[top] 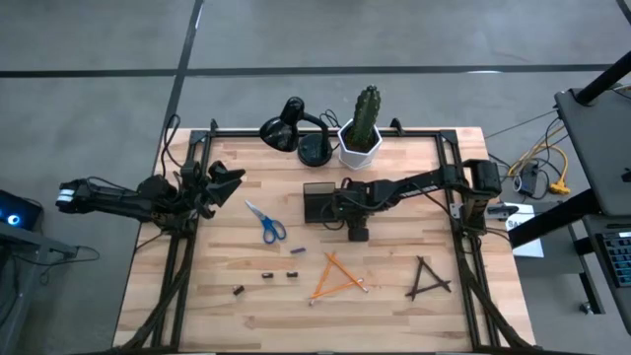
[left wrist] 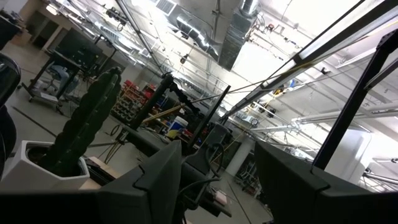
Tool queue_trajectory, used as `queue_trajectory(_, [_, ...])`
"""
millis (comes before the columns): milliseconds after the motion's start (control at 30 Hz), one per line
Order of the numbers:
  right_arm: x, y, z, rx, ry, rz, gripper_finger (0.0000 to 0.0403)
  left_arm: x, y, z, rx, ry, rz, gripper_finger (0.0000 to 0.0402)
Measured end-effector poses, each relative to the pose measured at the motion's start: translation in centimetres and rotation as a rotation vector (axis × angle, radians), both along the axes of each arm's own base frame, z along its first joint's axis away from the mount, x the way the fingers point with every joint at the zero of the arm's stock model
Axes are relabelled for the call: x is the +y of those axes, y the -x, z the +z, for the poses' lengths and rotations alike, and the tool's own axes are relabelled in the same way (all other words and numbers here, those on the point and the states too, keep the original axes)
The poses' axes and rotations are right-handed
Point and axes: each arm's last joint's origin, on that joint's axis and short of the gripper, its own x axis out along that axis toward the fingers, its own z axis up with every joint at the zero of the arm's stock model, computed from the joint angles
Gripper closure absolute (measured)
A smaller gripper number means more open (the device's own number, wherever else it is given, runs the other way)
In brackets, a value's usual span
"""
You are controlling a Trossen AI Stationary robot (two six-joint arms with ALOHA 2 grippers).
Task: Pick and place office supplies into organizer
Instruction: Put the yellow pencil into the desk organizer
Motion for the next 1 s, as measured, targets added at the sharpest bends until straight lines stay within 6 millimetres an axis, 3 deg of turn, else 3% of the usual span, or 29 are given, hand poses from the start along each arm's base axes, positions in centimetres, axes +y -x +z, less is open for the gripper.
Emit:
queue_trajectory(467, [0.0,-0.3,1.7,0.068,-0.005,-0.004,0.0219,0.0,0.0,0.0,0.0,0.0,0.0,0.0214])
queue_trajectory(1000, [-0.1,-1.6,6.4,0.093,-0.027,-0.079,0.0218,0.0,0.0,0.0,0.0,0.0,0.0,0.0214])
